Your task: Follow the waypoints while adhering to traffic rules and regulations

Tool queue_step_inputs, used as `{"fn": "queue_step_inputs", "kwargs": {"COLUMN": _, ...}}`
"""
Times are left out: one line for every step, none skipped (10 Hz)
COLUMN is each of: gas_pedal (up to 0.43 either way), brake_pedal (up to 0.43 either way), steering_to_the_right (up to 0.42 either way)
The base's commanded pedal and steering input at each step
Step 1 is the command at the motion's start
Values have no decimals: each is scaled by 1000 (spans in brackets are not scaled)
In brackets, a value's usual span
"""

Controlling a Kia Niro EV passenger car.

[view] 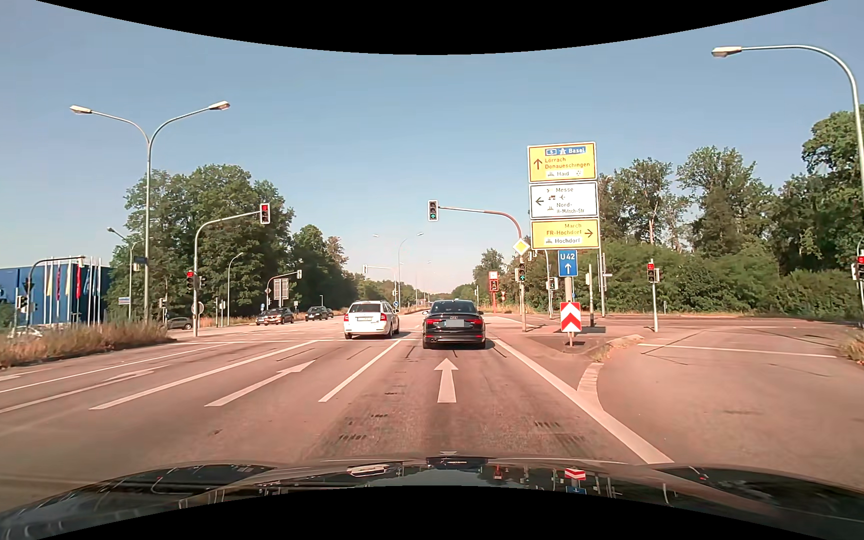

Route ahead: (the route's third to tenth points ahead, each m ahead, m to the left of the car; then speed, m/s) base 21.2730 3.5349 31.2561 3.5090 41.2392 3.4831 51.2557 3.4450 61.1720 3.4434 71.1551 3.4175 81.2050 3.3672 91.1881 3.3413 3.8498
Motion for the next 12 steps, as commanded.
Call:
{"fn": "queue_step_inputs", "kwargs": {"gas_pedal": 319, "brake_pedal": 0, "steering_to_the_right": 0}}
{"fn": "queue_step_inputs", "kwargs": {"gas_pedal": 319, "brake_pedal": 0, "steering_to_the_right": 0}}
{"fn": "queue_step_inputs", "kwargs": {"gas_pedal": 319, "brake_pedal": 0, "steering_to_the_right": 0}}
{"fn": "queue_step_inputs", "kwargs": {"gas_pedal": 319, "brake_pedal": 0, "steering_to_the_right": 0}}
{"fn": "queue_step_inputs", "kwargs": {"gas_pedal": 319, "brake_pedal": 0, "steering_to_the_right": 0}}
{"fn": "queue_step_inputs", "kwargs": {"gas_pedal": 319, "brake_pedal": 0, "steering_to_the_right": 0}}
{"fn": "queue_step_inputs", "kwargs": {"gas_pedal": 319, "brake_pedal": 0, "steering_to_the_right": 0}}
{"fn": "queue_step_inputs", "kwargs": {"gas_pedal": 319, "brake_pedal": 0, "steering_to_the_right": 0}}
{"fn": "queue_step_inputs", "kwargs": {"gas_pedal": 319, "brake_pedal": 0, "steering_to_the_right": 0}}
{"fn": "queue_step_inputs", "kwargs": {"gas_pedal": 311, "brake_pedal": 0, "steering_to_the_right": 0}}
{"fn": "queue_step_inputs", "kwargs": {"gas_pedal": 311, "brake_pedal": 0, "steering_to_the_right": 0}}
{"fn": "queue_step_inputs", "kwargs": {"gas_pedal": 311, "brake_pedal": 0, "steering_to_the_right": 0}}
